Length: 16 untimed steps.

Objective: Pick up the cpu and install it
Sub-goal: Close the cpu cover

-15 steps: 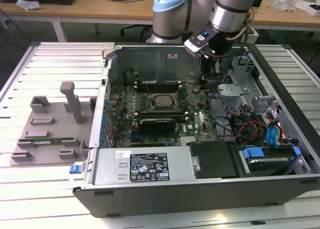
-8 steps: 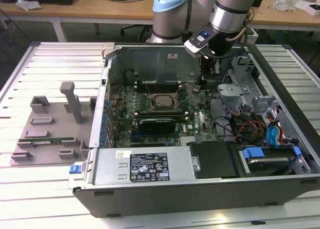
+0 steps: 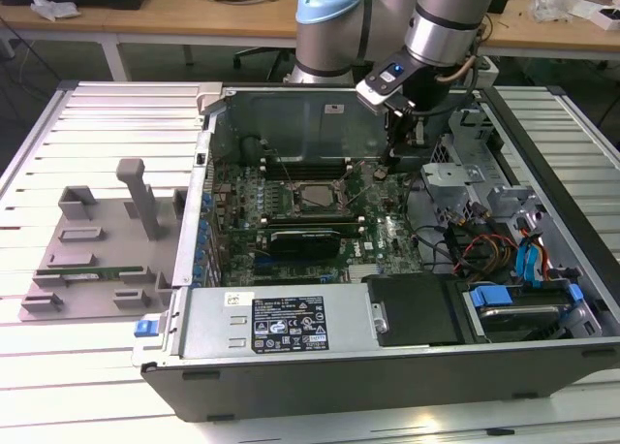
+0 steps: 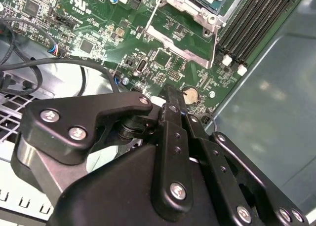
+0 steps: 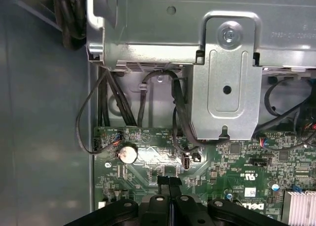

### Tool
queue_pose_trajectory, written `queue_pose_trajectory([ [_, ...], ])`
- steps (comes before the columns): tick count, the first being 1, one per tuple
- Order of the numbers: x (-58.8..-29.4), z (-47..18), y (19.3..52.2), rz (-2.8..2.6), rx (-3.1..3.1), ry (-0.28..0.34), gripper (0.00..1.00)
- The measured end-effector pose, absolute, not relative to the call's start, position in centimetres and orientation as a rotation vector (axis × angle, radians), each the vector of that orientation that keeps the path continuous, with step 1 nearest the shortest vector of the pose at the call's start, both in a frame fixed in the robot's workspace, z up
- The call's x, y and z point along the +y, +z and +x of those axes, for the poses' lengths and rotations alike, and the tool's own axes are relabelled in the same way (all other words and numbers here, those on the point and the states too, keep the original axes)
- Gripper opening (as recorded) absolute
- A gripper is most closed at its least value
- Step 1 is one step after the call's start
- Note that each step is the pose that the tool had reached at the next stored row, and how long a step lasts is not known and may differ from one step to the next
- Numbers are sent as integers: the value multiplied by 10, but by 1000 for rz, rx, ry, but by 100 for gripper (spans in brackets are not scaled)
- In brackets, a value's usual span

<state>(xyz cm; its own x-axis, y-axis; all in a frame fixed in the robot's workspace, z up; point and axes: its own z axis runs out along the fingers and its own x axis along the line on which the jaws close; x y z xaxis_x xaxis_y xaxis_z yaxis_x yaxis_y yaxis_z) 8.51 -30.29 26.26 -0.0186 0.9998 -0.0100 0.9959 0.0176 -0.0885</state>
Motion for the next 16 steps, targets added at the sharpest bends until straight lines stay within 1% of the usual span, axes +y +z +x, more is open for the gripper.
queue_pose_trajectory([
  [16,-303,60,249,-2161,-2201,108,11],
])
